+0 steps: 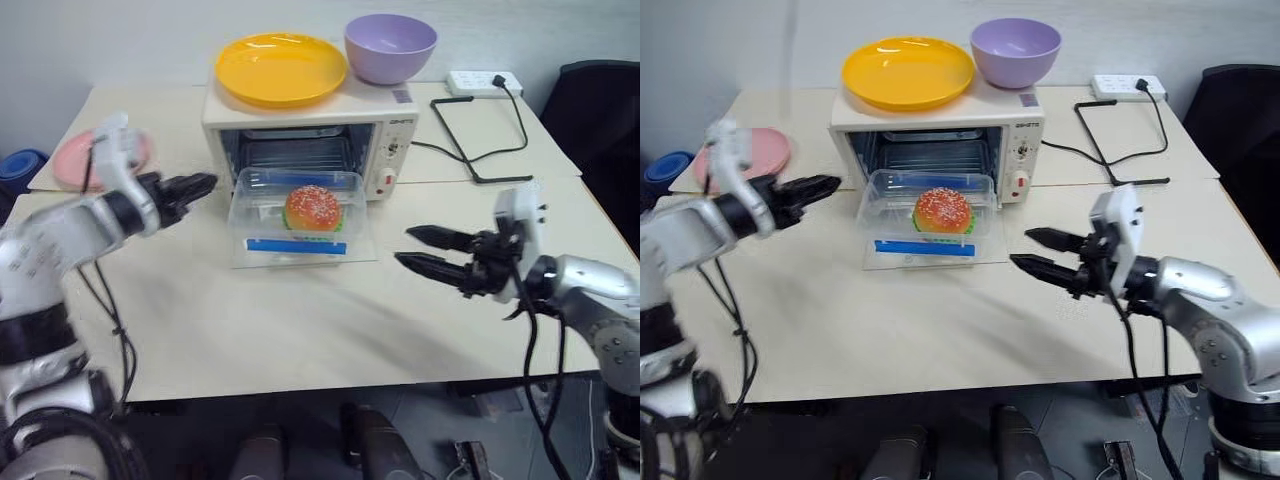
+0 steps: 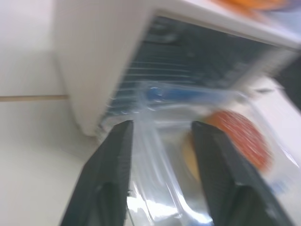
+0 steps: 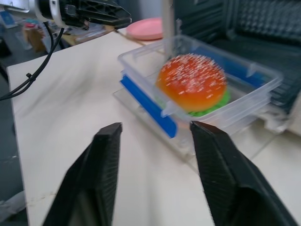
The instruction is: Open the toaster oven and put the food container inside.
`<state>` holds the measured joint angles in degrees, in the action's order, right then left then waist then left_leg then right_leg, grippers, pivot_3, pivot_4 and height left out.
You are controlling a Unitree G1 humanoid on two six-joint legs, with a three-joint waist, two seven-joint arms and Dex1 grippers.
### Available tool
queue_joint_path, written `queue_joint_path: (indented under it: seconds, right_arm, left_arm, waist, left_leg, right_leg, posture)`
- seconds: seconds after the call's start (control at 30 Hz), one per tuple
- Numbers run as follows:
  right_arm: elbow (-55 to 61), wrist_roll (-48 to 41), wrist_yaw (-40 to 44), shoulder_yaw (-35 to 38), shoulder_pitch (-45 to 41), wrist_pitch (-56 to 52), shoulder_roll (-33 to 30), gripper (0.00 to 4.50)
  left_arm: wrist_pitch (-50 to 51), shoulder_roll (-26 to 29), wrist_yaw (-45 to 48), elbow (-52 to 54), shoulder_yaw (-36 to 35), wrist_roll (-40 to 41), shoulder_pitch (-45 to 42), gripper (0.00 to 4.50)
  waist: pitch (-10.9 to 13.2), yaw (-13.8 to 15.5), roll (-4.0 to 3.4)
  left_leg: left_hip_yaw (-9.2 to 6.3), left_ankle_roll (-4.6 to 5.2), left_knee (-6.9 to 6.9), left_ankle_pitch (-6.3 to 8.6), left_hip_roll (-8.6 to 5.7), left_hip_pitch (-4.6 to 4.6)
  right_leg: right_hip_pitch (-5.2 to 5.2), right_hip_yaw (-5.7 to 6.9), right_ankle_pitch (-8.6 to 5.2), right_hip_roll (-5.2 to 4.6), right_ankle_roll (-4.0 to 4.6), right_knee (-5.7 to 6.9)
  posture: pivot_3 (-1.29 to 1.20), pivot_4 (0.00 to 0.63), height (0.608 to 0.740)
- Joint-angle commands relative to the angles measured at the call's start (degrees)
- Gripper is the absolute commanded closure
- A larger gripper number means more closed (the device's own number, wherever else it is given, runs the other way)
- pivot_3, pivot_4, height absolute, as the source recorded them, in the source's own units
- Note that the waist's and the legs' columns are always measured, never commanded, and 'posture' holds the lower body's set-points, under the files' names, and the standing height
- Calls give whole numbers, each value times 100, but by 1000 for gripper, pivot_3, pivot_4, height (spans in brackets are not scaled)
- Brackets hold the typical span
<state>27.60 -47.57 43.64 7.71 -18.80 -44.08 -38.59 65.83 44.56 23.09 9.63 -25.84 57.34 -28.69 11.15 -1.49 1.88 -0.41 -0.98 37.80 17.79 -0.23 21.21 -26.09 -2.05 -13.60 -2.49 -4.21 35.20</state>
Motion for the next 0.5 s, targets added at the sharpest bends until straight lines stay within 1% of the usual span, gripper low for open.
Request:
queue_joint_path:
  seconds: [0.03,0.1,0.13,0.2,0.27,0.33,0.37,0.5]
  right_arm:
    - [69,289,-135,-321,-109,260,225,3463]
    - [-40,552,-142,-616,-179,372,357,4126]
    - [-127,705,-164,-767,-237,436,434,4488]
    - [-317,1063,-211,-1062,-357,584,542,4488]
    - [-588,1475,-278,-1352,-518,795,671,4488]
    - [-995,1919,-425,-1575,-724,1073,874,4488]
    - [-1203,2109,-492,-1645,-821,1205,969,4488]
    - [-2028,2672,-654,-1760,-1259,1662,1317,4488]
  left_arm:
    - [-733,475,1535,787,156,-84,507,3861]
    - [-1165,714,2118,1031,479,-416,868,4453]
    - [-1417,795,2305,1076,708,-660,988,4500]
    - [-1783,815,2431,1035,1199,-1134,1046,4500]
    - [-2056,655,2357,919,1686,-1570,908,4500]
    - [-2239,391,2233,745,2043,-1876,670,4500]
    - [-2314,266,2177,643,2190,-2028,549,4500]
    - [-2946,-370,1816,-104,2589,-2790,17,4500]
  waist:
    - [0,12,0]
    - [0,19,-1]
    - [0,26,-4]
    - [0,23,-4]
    - [0,21,-4]
    - [0,12,-3]
    - [0,5,-3]
    - [0,2,-3]
  left_leg:
    - [-4,2,4,1,0,-1]
    - [-27,9,10,0,-2,-4]
    - [-31,10,10,0,-1,-12]
    - [-33,19,10,-3,-3,-18]
    - [-31,26,10,-7,-3,-16]
    - [-30,28,11,-8,-4,-13]
    - [-32,28,11,-8,-4,-13]
    - [-37,33,12,-3,-5,-11]
  right_leg:
    - [5,-2,-1,-1,4,-1]
    - [26,7,-3,-4,10,-19]
    - [40,11,-15,-4,32,-29]
    - [55,11,-25,-7,50,-41]
    - [58,10,-22,-6,50,-50]
    - [56,10,-10,-4,28,-49]
    - [56,11,5,-2,2,-45]
    - [50,12,13,3,-9,-29]
  posture:
    - [0,150,740]
    - [0,150,740]
    - [0,150,740]
    - [0,150,740]
    - [0,150,740]
    - [0,150,740]
    - [0,150,740]
    - [0,150,740]
